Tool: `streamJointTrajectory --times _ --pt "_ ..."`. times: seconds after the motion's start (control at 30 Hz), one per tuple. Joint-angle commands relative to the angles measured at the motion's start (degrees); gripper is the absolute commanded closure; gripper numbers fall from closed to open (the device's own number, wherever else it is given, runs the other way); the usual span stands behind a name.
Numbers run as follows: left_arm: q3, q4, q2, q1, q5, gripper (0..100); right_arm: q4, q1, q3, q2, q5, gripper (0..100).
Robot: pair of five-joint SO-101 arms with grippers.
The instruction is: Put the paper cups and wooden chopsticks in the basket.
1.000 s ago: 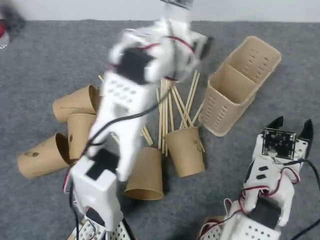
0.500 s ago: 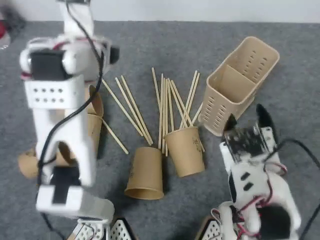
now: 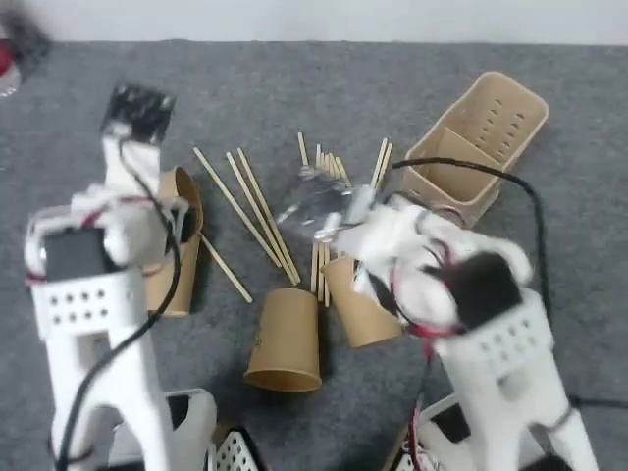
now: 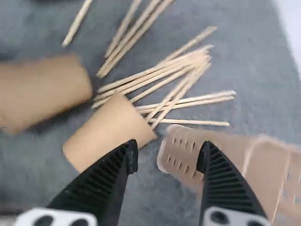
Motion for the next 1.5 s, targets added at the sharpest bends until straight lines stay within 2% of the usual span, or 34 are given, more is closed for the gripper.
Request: streamJointTrajectory --times 0.0,0.13,0.27,0.47,0.73,0.87,1.07,1.2,1.27,1.33,1.47 --pt "20.7 -13.5 -10.2 -9.8 2.0 79 4.1 -3.2 -5.2 5.4 9.8 79.0" --pt "32.7 -22.5 -16.0 -19.0 2.6 79 7.6 -4.8 -5.6 13.8 17.6 79.0" --pt "41.0 -25.6 -19.1 -24.3 5.2 79 7.1 -4.4 -7.3 22.8 21.4 79.0" --pt "51.6 -30.0 -20.2 -25.9 5.5 79 8.9 -1.5 -18.3 34.9 27.2 79.0" --pt "53.8 -32.7 -20.3 -25.5 5.7 79 9.5 1.3 -21.9 48.3 28.7 79.0" --pt "53.8 -32.8 -20.3 -25.5 5.7 79 9.6 2.2 -21.2 48.1 28.7 79.0" --pt "53.8 -32.9 -20.3 -25.5 5.7 79 9.6 2.2 -12.7 46.9 30.6 79.9" --pt "53.8 -32.9 -20.3 -25.5 5.8 79 9.6 2.2 -9.1 46.5 30.5 99.8" --pt "53.9 -32.9 -20.3 -25.5 5.8 79 9.6 2.6 -8.8 46.5 30.5 96.2" --pt "53.9 -32.9 -20.3 -25.5 5.8 79 9.6 3.1 -9.1 45.0 30.5 99.6" --pt "54.2 -32.9 -20.3 -24.0 5.8 79 9.6 3.3 -14.1 35.4 30.2 99.0"
